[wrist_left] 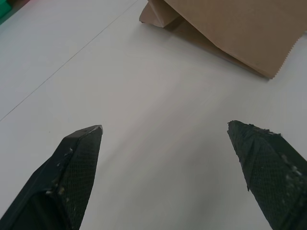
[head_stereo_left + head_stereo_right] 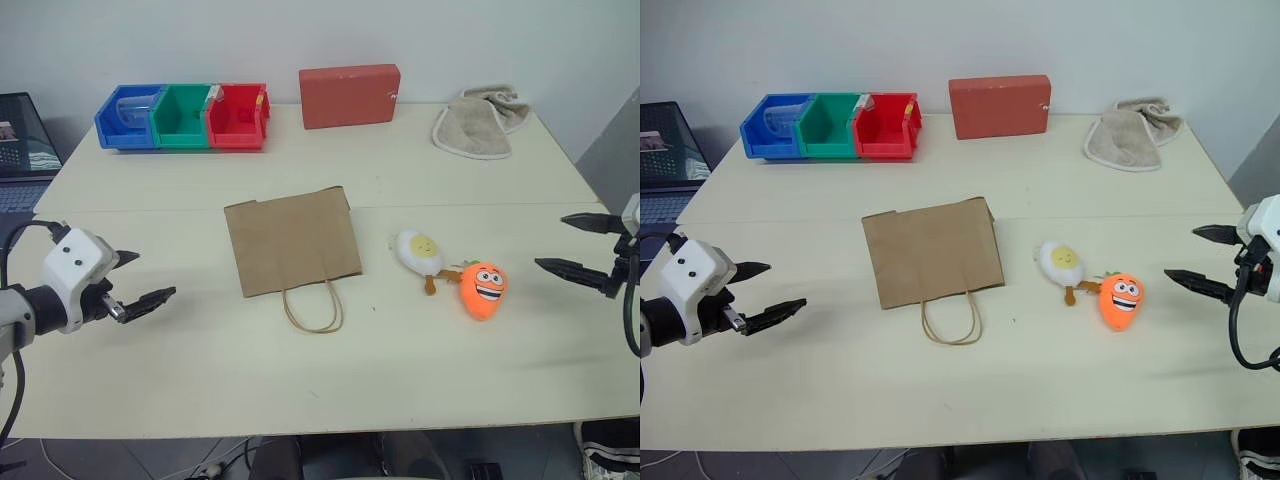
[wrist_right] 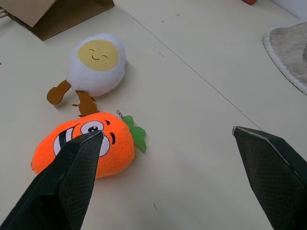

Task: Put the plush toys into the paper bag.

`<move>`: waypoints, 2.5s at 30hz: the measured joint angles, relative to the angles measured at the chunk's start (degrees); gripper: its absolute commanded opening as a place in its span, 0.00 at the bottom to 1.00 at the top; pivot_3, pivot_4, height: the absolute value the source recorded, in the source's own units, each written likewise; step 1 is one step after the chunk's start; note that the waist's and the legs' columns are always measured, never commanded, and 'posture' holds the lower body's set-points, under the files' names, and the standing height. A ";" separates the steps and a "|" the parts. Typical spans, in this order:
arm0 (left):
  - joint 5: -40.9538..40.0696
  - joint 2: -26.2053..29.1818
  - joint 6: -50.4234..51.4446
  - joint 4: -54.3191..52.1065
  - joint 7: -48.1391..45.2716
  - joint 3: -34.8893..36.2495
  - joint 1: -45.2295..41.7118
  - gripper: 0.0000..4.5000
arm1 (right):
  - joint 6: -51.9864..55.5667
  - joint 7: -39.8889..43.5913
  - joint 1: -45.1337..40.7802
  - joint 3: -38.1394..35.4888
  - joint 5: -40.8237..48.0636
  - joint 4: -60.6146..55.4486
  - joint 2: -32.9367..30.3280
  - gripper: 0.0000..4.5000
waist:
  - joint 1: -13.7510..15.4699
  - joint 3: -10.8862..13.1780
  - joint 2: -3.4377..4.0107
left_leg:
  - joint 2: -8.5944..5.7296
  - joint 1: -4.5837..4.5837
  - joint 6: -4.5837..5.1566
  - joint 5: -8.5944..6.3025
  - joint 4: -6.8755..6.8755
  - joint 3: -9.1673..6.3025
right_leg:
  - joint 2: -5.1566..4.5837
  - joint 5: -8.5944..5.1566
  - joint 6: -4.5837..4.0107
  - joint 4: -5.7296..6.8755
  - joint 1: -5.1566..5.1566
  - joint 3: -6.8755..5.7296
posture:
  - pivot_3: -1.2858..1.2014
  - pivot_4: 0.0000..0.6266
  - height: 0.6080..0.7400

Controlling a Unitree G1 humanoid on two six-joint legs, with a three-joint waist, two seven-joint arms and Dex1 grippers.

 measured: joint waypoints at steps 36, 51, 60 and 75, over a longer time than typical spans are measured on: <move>-0.71 -2.28 -5.11 2.87 -0.73 0.53 -1.15 0.99 | -1.15 -1.19 -1.18 0.48 -1.49 0.28 1.74 1.00 | 0.01 0.00 0.00 | 0.01 0.00 0.00 0.00 0.00 0.01 | 0.00 0.00 0.00 0.01 0.00 0.01 | 0.52 0.24 1.00; -0.80 -3.07 -6.30 -1.17 -3.71 -1.79 0.58 0.99 | 0.10 -1.15 0.24 1.33 -1.09 -3.83 1.86 1.00 | 0.06 0.00 0.00 | 0.00 -0.01 0.00 0.00 0.00 0.00 | 0.00 0.00 0.00 0.01 0.01 0.01 | 0.52 0.24 1.00; -1.10 -3.80 -4.79 -11.38 -8.90 -17.93 -8.41 0.99 | 10.54 -1.19 5.03 -0.92 7.03 -23.38 1.47 1.00 | 0.81 0.00 0.00 | -0.02 0.00 0.00 0.00 0.06 -0.03 | 0.01 0.00 0.00 0.01 0.06 -0.02 | 0.52 0.24 1.00; 9.10 -13.45 -17.79 -3.31 -11.97 -36.68 -18.96 0.91 | 20.41 -6.06 11.74 -1.99 15.70 -41.21 2.36 1.00 | 1.73 -0.01 -0.03 | -0.03 -0.02 0.00 0.00 0.12 -0.07 | 0.03 0.00 0.00 -0.02 0.10 -0.02 | 0.52 0.24 1.00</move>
